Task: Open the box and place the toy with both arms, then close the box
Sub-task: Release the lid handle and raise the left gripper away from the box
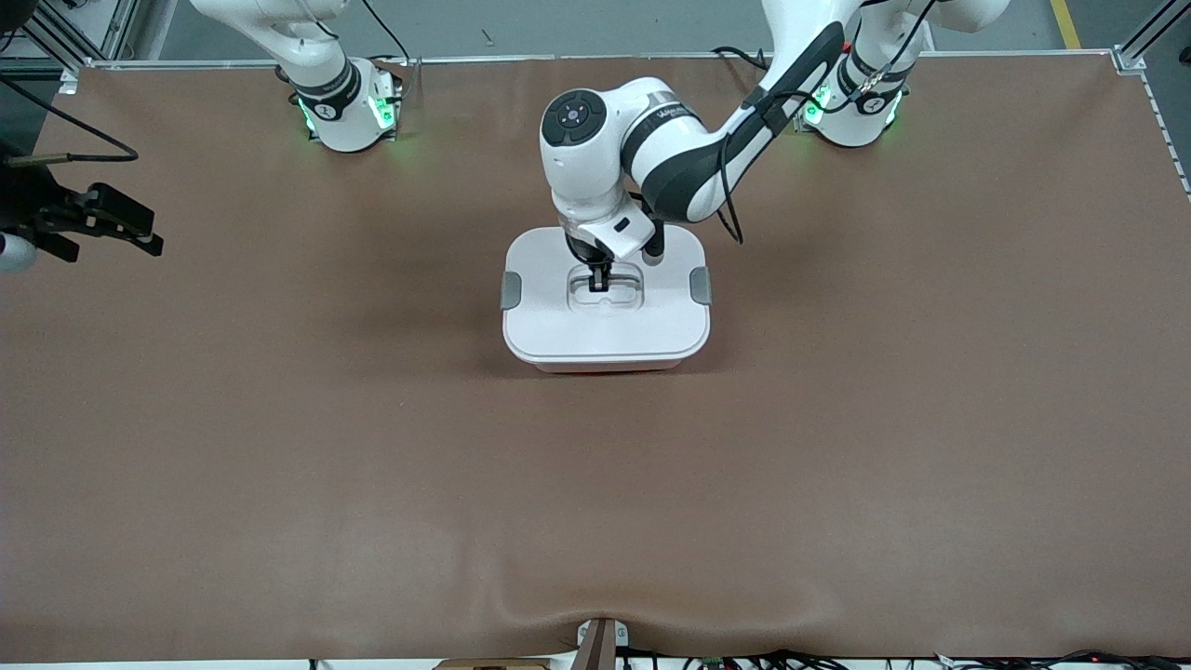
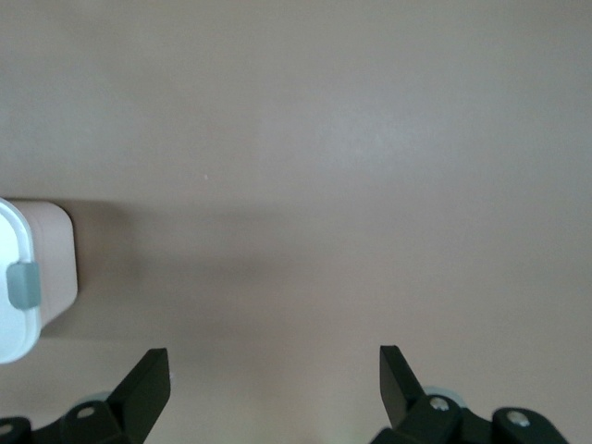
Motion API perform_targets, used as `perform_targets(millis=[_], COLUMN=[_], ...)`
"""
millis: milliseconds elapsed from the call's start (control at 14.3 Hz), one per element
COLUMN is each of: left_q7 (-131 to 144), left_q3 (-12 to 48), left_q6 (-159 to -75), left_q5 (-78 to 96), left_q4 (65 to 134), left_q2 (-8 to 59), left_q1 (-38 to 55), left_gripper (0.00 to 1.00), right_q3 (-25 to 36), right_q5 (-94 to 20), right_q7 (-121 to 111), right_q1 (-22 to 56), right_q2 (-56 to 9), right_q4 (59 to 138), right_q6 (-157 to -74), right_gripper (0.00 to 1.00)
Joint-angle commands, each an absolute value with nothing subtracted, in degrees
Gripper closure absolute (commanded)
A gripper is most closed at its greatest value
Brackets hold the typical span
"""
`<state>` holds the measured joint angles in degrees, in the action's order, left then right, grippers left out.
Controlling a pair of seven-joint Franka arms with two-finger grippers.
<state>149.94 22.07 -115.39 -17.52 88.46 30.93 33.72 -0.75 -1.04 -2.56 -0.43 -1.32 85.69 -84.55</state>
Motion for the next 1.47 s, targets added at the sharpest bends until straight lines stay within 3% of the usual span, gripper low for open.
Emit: perform_targets(millis=[0,70,140,631,1051,1401], left_q7=[149.5,149.4,148.5,129.2,96.9,71.2], left_q3=[22.0,21.9,21.8,22.1,22.1,22.1], left_q6=[-114.3,-114.3,-114.3,-104.2,-94.8,-91.9], left_q5=[-19.1,-19.2,-19.2,-14.7,-11.7,-10.1], left_q4=[87.9,87.6,87.2,83.6,83.6,83.6], left_q2=[31.3,31.0,30.8,24.0,15.3,11.3], left_q1=[33.4,33.4,33.3,27.6,16.5,6.9], left_gripper=[0.46,0.09,0.0,0.0,0.0,0.0], right_q3=[-0.7,-0.6,-0.5,-0.6,-1.1,-1.1], right_q5=[-0.2,-0.3,-0.3,-1.0,-0.3,-0.3], right_q7=[-3.2,-3.3,-3.3,-2.6,-4.5,-4.5], right_q1=[-1.7,-3.1,-3.5,-5.5,-5.3,-5.3], right_q2=[-0.4,-0.5,-0.8,-0.1,1.3,1.3], right_q4=[85.5,85.9,85.9,89.0,89.7,89.7], right_q6=[-82.9,-83.2,-83.6,-88.1,-86.9,-86.9], right_gripper=[0.0,0.0,0.0,0.0,0.0,0.0])
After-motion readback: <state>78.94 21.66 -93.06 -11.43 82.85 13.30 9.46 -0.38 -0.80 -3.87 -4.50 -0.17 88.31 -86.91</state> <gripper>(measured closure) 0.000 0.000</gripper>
